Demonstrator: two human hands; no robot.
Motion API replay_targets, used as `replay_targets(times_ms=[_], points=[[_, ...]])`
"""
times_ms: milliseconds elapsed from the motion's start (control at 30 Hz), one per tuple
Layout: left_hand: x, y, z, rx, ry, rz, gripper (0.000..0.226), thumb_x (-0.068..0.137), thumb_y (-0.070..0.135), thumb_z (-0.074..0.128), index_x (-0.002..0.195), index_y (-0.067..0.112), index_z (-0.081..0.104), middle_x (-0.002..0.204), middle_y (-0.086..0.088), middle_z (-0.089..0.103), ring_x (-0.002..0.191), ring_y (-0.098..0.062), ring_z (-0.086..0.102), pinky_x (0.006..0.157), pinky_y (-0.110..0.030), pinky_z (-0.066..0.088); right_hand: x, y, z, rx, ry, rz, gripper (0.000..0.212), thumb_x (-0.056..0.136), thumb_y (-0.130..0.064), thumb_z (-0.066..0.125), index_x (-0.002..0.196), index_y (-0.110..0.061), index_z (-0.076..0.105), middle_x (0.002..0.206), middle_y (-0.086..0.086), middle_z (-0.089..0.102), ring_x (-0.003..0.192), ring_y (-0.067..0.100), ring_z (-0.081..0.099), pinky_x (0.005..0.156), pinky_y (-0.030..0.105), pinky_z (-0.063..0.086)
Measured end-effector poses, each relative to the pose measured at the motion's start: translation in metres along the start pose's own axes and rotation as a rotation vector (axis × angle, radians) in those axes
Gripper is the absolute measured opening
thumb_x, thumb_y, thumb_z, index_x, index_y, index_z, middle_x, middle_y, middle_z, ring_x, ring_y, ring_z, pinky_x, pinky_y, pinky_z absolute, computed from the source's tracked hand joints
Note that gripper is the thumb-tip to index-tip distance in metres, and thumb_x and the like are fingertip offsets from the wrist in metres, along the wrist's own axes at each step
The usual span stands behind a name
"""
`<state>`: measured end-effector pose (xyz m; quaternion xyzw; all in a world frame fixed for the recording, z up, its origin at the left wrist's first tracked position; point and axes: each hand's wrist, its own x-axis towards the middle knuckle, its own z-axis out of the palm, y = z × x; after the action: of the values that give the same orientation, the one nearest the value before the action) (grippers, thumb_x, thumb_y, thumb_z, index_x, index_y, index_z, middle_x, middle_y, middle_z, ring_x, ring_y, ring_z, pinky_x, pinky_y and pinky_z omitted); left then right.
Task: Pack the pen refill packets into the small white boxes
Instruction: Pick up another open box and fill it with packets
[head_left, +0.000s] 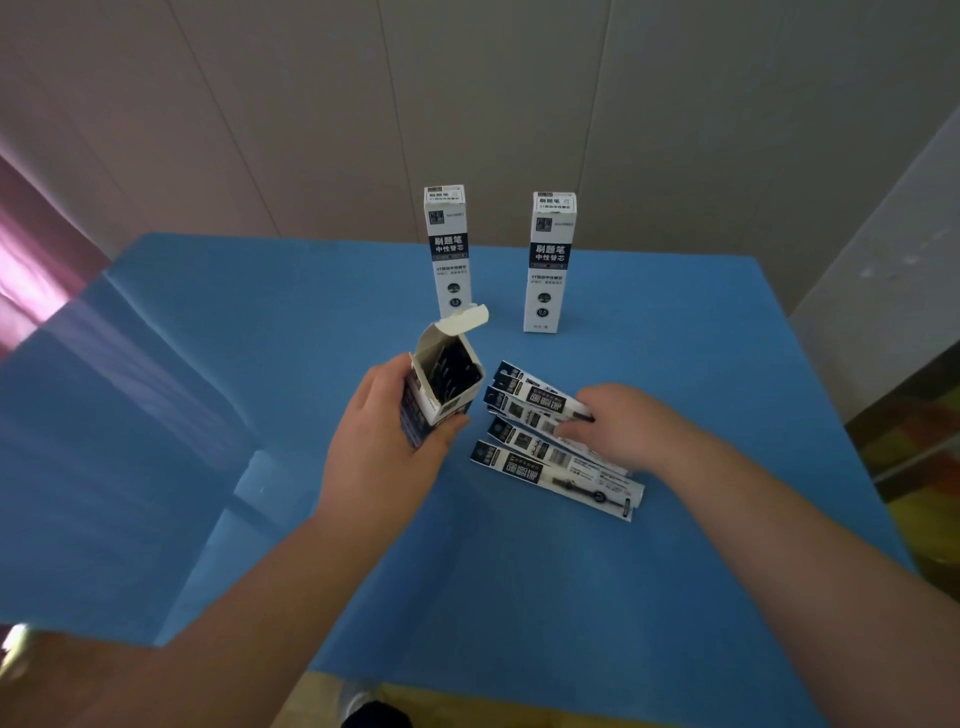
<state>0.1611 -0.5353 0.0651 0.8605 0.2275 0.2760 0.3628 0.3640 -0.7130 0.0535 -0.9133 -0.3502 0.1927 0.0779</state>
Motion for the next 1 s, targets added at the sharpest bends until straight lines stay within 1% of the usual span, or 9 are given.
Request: replay_targets(times_ms=[133,233,333,400,467,567,733,867,1000], points=[[0.000,0.002,-0.001,0.000,-0.002,0.006,0.054,0.084,0.041,0.077,0.127,0.050,0.046,0.121,0.037,0.049,0.110,0.011,0.052,0.081,-0.009,0.037,-0.001,-0.002,-0.008,-0.013,-0.017,0.008,0.048,0.105,-0.047,0.038,0.071,-0.015,0.050,0.078,0.005,0.049,0.069,0.023,0.049,0.058,0.033,0.035],[-0.001,0.002,-0.001,-0.001,0.005,0.000,0.054,0.083,0.042,0.076,0.127,0.050,0.046,0.122,0.036,0.049,0.111,0.010,0.052,0.080,-0.006,0.036,-0.007,-0.002,-0.017,0.040,0.038,0.027,0.049,0.108,-0.044,0.031,0.068,-0.020,0.046,0.086,0.003,0.040,0.076,0.022,0.043,0.064,0.033,0.034],[-0.002,0.001,0.000,-0.003,0.006,-0.002,0.054,0.084,0.038,0.079,0.125,0.050,0.046,0.121,0.037,0.049,0.111,0.011,0.052,0.080,-0.002,0.036,-0.015,-0.003,-0.031,0.261,0.044,0.026,0.041,0.107,-0.042,0.040,0.077,-0.016,0.053,0.088,0.005,0.051,0.071,0.021,0.050,0.059,0.032,0.036],[-0.002,0.002,0.000,-0.003,0.005,0.002,0.055,0.085,0.036,0.080,0.125,0.051,0.045,0.120,0.038,0.049,0.109,0.012,0.052,0.080,-0.002,0.036,-0.023,-0.007,-0.040,0.449,0.046,0.021,0.027,0.104,-0.042,0.048,0.095,-0.020,0.062,0.095,0.001,0.064,0.085,0.020,0.062,0.072,0.033,0.046],[-0.002,0.003,0.000,0.002,0.004,0.003,0.054,0.084,0.036,0.079,0.124,0.051,0.045,0.121,0.037,0.048,0.108,0.008,0.053,0.080,-0.003,0.036,-0.034,-0.012,-0.046,0.651,0.058,0.008,0.016,0.099,-0.042,0.058,0.098,-0.028,0.066,0.097,-0.006,0.071,0.090,0.015,0.067,0.085,0.039,0.053],[-0.001,0.004,0.001,0.005,0.003,0.011,0.052,0.084,0.037,0.079,0.123,0.049,0.046,0.121,0.036,0.049,0.106,0.005,0.053,0.080,-0.005,0.036,-0.047,-0.021,-0.053,0.775,0.064,-0.013,0.017,0.090,-0.041,0.073,0.082,-0.026,0.069,0.071,-0.007,0.073,0.058,0.009,0.065,0.080,0.036,0.057],[-0.001,0.003,0.001,0.002,0.001,0.000,0.052,0.084,0.039,0.079,0.123,0.049,0.046,0.116,0.036,0.051,0.105,0.006,0.054,0.080,-0.008,0.036,-0.068,-0.042,-0.067,1.051,0.148,-0.165,0.021,0.082,-0.031,0.083,0.084,-0.012,0.074,0.083,0.006,0.079,0.074,0.026,0.076,0.065,0.030,0.060],[-0.001,0.000,0.002,0.027,-0.001,0.008,0.052,0.085,0.042,0.079,0.124,0.049,0.046,0.113,0.033,0.052,0.106,0.007,0.052,0.080,-0.009,0.036,-0.081,-0.062,-0.074,1.173,0.278,-0.290,0.013,0.083,-0.032,0.082,0.080,-0.020,0.078,0.082,0.004,0.080,0.067,0.018,0.073,0.056,0.022,0.056],[-0.002,0.002,0.004,0.056,0.011,0.044,0.052,0.082,0.047,0.076,0.125,0.045,0.048,0.113,0.029,0.050,0.106,0.000,0.052,0.079,-0.013,0.039,-0.082,-0.081,-0.075,1.136,0.429,-0.302,0.019,0.085,-0.032,0.081,0.081,-0.015,0.075,0.078,-0.001,0.079,0.061,0.016,0.072,0.053,0.023,0.056]])
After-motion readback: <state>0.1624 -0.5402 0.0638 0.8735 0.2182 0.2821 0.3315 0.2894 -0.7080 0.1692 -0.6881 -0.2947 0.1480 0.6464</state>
